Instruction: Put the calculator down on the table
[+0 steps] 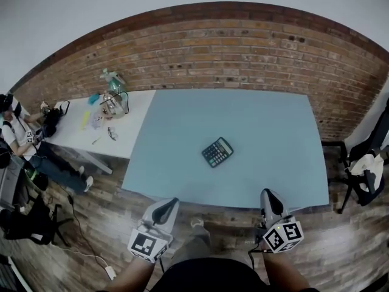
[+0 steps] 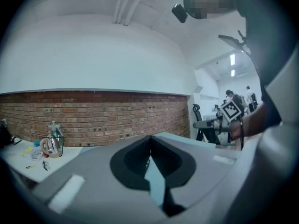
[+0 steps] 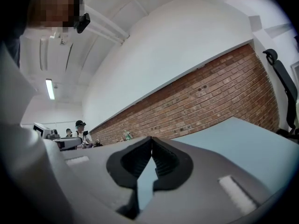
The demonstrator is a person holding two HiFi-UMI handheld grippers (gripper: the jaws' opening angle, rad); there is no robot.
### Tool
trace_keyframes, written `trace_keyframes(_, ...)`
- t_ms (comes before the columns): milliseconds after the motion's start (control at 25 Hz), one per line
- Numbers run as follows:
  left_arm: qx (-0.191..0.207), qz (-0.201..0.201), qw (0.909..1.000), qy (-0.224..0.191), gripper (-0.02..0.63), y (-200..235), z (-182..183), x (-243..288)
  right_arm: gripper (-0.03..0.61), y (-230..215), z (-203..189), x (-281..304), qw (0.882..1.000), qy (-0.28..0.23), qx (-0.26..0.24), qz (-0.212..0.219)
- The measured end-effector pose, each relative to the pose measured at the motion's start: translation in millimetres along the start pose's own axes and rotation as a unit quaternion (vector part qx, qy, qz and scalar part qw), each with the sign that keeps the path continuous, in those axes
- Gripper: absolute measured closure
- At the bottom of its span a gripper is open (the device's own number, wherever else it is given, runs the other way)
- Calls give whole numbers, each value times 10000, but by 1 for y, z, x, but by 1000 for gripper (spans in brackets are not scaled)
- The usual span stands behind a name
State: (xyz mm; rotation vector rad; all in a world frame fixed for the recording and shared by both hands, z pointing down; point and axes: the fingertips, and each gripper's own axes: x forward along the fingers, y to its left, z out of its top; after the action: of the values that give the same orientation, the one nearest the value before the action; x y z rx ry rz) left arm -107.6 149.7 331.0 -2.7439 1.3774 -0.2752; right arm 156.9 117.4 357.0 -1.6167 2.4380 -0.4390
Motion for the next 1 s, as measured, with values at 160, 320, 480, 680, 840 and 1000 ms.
trace_keyframes(160, -13, 257, 9997, 25, 628, -3, 1, -24, 574, -3, -9, -16, 9999, 129, 41, -44)
trace_keyframes(320, -17, 404, 9992, -29, 629, -7, 6, -42, 574, -9, -17, -33, 9995, 233, 161, -161)
trace_keyframes(480, 67, 479, 9986, -205, 628, -12, 12, -61, 574, -3, -24, -46, 9991, 303, 265, -127)
trace_keyframes(680, -4, 475, 9983, -328, 627, -1, 11, -68, 574, 0, -19, -55, 9995, 177, -11, -270)
trace_keyframes(840, -341, 341, 9981, -394, 627, 0, 10, -64, 574, 7, -12, -59, 9993, 169, -215, -271)
trace_keyframes(1000, -698, 208, 9966, -374, 627, 8, 5, -63, 575, 21, 0, -59, 9980, 128, -608, -129)
